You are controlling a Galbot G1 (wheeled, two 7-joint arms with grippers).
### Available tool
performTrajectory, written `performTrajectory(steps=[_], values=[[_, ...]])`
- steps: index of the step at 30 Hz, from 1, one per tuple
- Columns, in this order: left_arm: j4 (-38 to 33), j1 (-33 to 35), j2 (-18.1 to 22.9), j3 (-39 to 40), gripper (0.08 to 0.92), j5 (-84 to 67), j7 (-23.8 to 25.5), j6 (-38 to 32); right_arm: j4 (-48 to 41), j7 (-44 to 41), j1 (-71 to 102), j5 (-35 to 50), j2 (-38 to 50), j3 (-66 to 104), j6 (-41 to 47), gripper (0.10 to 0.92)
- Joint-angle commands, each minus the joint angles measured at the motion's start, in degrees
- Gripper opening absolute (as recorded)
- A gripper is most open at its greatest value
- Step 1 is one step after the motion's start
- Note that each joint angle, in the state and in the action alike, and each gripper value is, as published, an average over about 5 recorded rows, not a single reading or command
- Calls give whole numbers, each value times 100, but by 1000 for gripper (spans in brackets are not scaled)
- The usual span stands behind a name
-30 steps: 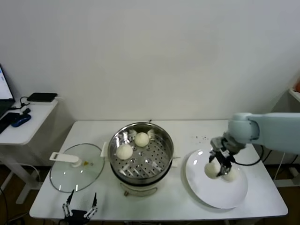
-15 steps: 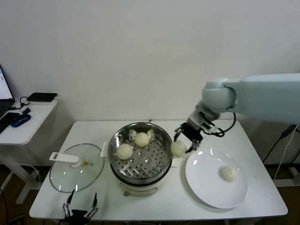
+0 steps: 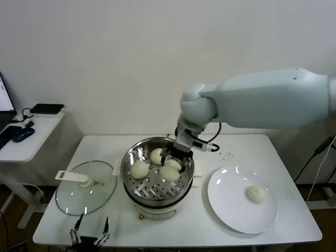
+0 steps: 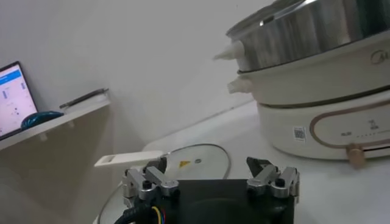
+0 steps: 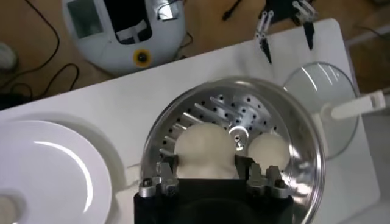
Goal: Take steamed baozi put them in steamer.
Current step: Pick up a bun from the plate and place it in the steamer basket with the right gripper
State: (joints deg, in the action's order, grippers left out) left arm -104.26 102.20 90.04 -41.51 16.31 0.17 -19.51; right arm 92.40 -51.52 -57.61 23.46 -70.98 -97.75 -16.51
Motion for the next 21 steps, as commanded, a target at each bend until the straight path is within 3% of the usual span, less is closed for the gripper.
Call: performTrajectory(steps=[1,21], values=[[11,-2,-15,-7,823,-22,-1,2,-609,-11,685,-427,-917,175,-312,636],[151,-98,-17,-15,823,-54,-4,-15,-1480,41,1442,-550,-1151,5,-326,645]])
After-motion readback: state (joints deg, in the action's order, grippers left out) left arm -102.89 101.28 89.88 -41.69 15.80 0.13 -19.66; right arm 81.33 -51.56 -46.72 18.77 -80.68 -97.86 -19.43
